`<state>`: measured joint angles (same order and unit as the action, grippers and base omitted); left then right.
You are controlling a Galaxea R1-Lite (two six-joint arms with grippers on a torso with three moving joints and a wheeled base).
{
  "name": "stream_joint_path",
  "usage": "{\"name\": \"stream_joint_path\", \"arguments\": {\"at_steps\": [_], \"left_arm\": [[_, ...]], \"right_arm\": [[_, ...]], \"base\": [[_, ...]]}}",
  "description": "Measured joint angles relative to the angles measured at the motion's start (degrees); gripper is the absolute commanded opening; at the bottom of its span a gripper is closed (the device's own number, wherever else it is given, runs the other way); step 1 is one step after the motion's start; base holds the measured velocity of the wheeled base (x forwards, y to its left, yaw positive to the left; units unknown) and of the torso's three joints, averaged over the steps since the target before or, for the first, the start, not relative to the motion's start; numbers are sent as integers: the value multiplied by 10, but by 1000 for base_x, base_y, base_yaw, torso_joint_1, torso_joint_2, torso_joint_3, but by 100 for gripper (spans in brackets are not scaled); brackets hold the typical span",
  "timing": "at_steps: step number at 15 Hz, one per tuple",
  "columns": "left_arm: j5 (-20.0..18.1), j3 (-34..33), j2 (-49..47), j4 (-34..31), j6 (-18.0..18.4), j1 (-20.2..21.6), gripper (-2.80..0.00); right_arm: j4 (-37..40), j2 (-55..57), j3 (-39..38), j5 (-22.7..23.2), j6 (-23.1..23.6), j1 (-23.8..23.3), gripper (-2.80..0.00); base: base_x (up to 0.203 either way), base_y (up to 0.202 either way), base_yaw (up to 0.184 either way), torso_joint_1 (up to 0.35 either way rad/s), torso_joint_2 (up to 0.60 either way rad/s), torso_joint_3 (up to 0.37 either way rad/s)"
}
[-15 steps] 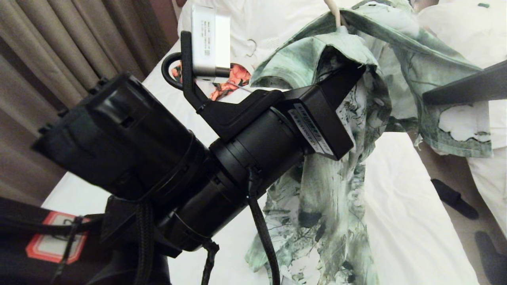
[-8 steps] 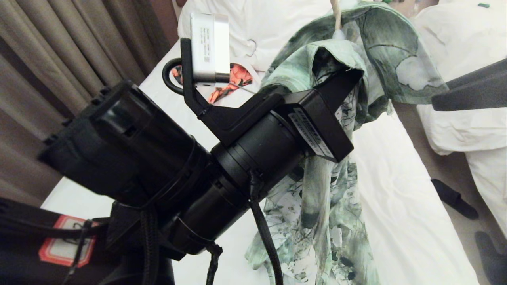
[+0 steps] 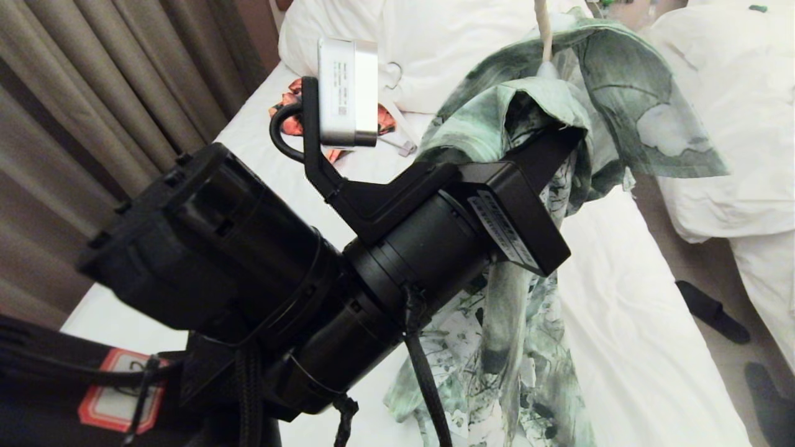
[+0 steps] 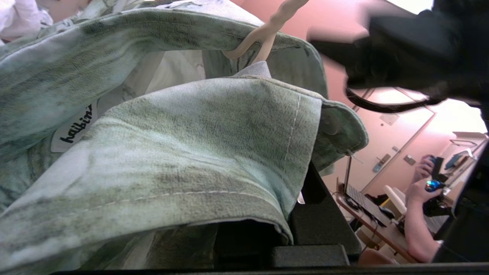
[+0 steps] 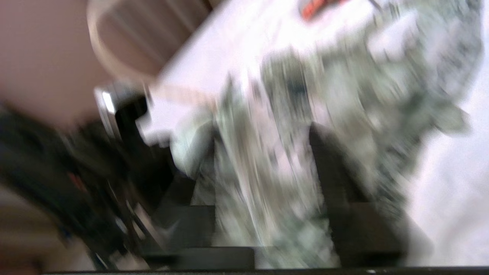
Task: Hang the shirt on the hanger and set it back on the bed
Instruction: Take the clothes hanger out of the clothes
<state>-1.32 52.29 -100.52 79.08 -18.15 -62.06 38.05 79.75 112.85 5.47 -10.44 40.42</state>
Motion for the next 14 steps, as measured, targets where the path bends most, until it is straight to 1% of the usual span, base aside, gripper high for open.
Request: {"name": "stream_joint_path", "arguments": {"at_steps": [1,2,5,7,9,10,11,12,14], "left_arm": [[0,0,-1,0,0,0,-280],[1,0,-1,0,0,-1,-280],[9,4,-3,-12,1,-5,-280],[17,7,-7,-31,0,-11,-280],[18,10,-23,-30,-1,-12,-280],[19,14,-35,-30,-4,-12,-280],[19,19,-45,-30,-10,-11,-280],[19,23,-54,-30,-15,-10,-280],[19,27,-72,-29,-17,-8,-280]], "right_arm": [[-25,8,0,0,-23,0,-280],[-47,18,0,0,-32,-1,-280],[-89,44,3,-2,-38,18,-280],[-90,52,3,-6,-58,32,-280],[-69,49,4,-11,-65,42,-280],[-58,47,4,-21,-66,44,-280],[-50,46,4,-38,-68,44,0],[-39,45,4,-52,-70,45,0],[-33,42,4,-55,-84,44,0]], "base": [[0,0,0,0,0,0],[0,0,0,0,0,0],[0,0,0,0,0,0],[0,0,0,0,0,0],[0,0,0,0,0,0],[0,0,0,0,0,0],[0,0,0,0,0,0],[0,0,0,0,0,0],[0,0,0,0,0,0]]}}
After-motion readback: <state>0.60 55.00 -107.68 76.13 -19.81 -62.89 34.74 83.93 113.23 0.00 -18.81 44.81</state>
